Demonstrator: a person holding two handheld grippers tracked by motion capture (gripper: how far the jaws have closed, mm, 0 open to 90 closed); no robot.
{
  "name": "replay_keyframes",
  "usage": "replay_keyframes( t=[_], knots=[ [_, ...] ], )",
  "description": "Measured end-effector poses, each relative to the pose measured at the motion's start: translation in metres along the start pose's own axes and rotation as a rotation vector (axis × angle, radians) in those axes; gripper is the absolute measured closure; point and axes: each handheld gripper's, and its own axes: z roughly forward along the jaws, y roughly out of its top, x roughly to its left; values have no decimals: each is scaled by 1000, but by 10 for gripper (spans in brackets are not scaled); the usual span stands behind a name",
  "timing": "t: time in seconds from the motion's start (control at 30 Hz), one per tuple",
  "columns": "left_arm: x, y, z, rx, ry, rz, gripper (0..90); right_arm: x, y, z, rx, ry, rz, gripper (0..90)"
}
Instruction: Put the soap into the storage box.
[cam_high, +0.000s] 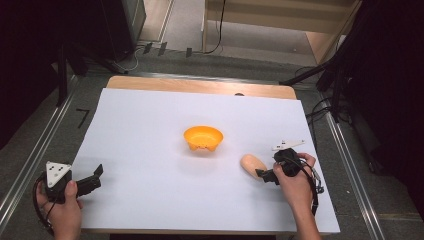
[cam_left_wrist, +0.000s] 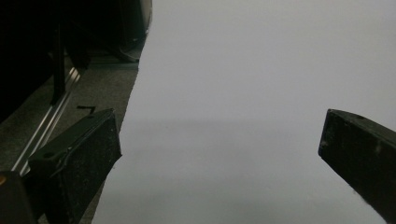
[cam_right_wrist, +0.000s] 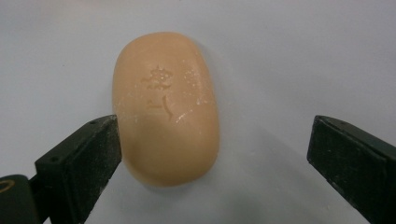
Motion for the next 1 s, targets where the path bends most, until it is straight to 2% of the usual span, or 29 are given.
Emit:
replay_keyframes(
  t=[0.27,0.67,0.87,1.0],
  knots=[
    [0,0,0,1,-4,-2,0,2,5,10,10,8,2,25],
    [0,0,0,0,0,-3,0,10,12,17,17,28,-28,95],
    [0,0,0,0,-1,-2,0,14,13,22,38,33,-54,161],
    [0,0,0,0,-2,-3,0,15,13,23,47,51,-67,261]
  ],
)
